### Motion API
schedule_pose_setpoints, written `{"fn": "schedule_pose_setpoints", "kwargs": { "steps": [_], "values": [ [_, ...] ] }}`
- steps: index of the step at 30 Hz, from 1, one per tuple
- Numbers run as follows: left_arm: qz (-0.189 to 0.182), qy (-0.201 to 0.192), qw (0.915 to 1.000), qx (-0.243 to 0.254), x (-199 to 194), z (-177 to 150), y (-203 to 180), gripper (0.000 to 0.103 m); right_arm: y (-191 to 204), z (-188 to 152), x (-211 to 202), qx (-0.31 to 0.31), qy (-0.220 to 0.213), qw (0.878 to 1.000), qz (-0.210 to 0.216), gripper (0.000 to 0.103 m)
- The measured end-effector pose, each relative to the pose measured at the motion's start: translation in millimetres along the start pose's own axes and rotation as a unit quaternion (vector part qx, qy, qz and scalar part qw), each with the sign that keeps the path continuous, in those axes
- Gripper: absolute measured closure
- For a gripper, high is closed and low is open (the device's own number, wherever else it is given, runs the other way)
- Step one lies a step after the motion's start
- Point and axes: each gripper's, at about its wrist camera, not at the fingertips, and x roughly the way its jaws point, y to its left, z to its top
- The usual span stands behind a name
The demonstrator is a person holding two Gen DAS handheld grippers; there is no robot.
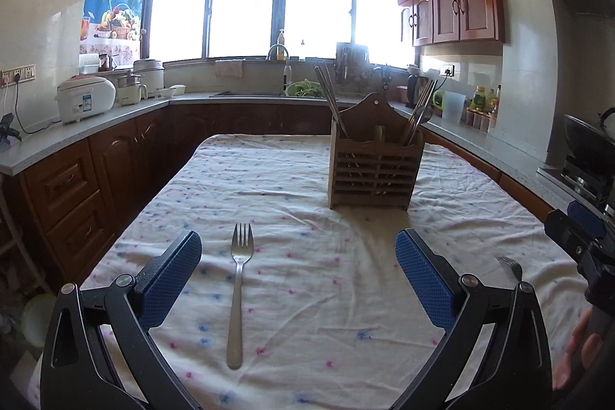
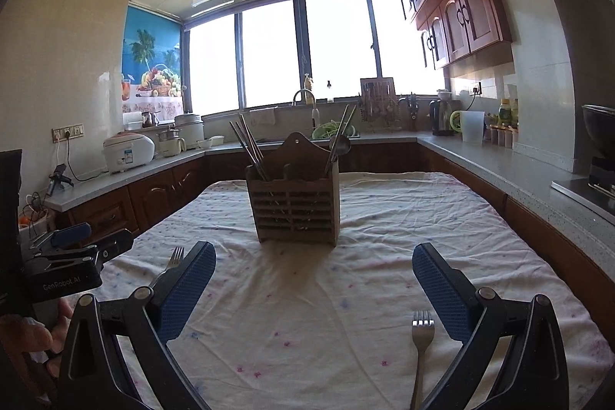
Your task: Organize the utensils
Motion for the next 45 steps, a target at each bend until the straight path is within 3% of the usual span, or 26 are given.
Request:
{"fn": "schedule_pose_setpoints", "kwargs": {
  "steps": [8, 28, 45],
  "values": [
    [0.013, 0.017, 0.9998, -0.001, 4, -18, -4, 0.000, 1, -12, -1, 0.002, 0.012, 1.000, -0.009, 0.000],
    [0.038, -0.007, 0.9991, 0.018, -6, -15, -7, 0.000, 0, -15, -8, 0.000, -0.008, 1.000, -0.014, 0.000],
    [0.041, -0.004, 0.9988, 0.027, -3, -14, -10, 0.000, -3, -16, -5, 0.002, -0.005, 1.000, -0.013, 0.000]
  ]
}}
